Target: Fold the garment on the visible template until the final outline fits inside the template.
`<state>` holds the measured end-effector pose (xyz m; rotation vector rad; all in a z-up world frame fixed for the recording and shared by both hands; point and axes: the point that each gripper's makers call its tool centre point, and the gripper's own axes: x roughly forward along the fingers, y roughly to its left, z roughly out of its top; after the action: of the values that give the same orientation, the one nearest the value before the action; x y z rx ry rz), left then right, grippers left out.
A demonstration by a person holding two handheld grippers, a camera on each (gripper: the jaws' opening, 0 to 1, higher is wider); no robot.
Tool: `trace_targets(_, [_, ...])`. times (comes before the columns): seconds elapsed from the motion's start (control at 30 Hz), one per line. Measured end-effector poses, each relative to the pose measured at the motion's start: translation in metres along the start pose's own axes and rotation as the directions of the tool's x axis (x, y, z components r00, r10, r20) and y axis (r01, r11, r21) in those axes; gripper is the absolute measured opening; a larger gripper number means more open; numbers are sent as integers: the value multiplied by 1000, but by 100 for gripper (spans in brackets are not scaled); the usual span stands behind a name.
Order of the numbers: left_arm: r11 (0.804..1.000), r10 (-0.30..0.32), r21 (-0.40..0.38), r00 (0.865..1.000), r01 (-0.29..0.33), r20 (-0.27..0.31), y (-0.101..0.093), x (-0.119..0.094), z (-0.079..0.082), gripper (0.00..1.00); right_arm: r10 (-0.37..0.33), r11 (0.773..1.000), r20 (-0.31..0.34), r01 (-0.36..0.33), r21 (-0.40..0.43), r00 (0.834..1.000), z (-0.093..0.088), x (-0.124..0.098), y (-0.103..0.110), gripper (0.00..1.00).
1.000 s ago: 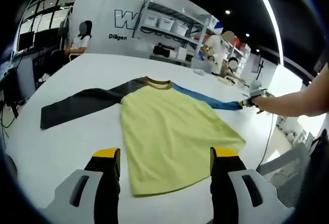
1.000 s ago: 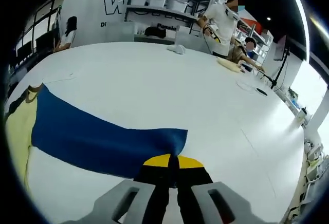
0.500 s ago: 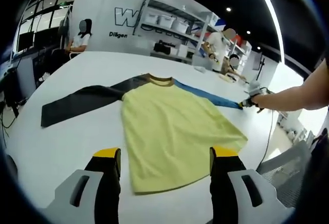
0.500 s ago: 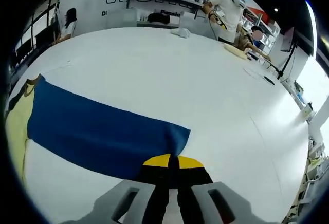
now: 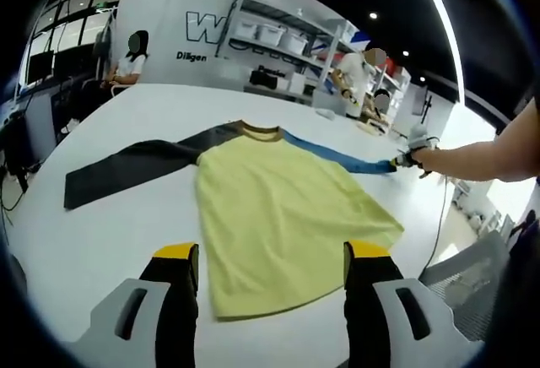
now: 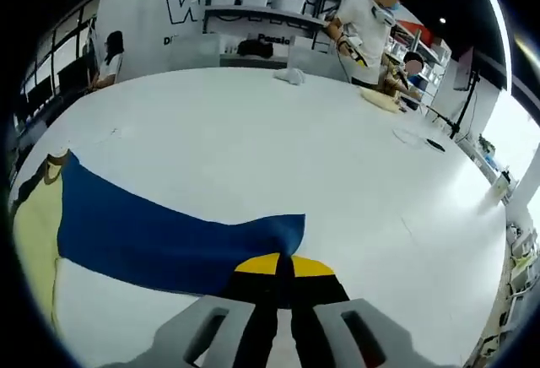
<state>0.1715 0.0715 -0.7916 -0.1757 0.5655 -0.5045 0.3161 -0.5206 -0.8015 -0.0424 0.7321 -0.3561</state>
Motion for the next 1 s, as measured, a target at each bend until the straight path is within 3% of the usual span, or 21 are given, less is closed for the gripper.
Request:
trace_targets(0.3, [1000, -29, -10, 999, 29, 28, -6, -3, 7, 65, 77, 997, 113, -76, -14, 991, 67, -31, 30, 0])
trace_targets(0.53, [999, -46, -14, 996, 47, 73, -8, -8, 18, 64, 190, 980, 196, -175, -92, 962, 121, -64, 86, 0])
trace_targets(0.67, [998, -54, -17, 994, 56, 91, -9, -10, 22, 64, 247, 967, 214, -225, -122, 945, 140, -80, 114, 0])
trace_targets(0.8, [998, -62, -20, 992, 65, 114, -10, -11, 28, 64, 337, 937, 267, -296, -184, 903, 170, -108, 158, 0])
trace_targets(1.0, [997, -70, -22, 989, 74, 133, -11, -12, 32, 64, 439, 888, 301, -359, -288, 846, 192, -142, 220, 0])
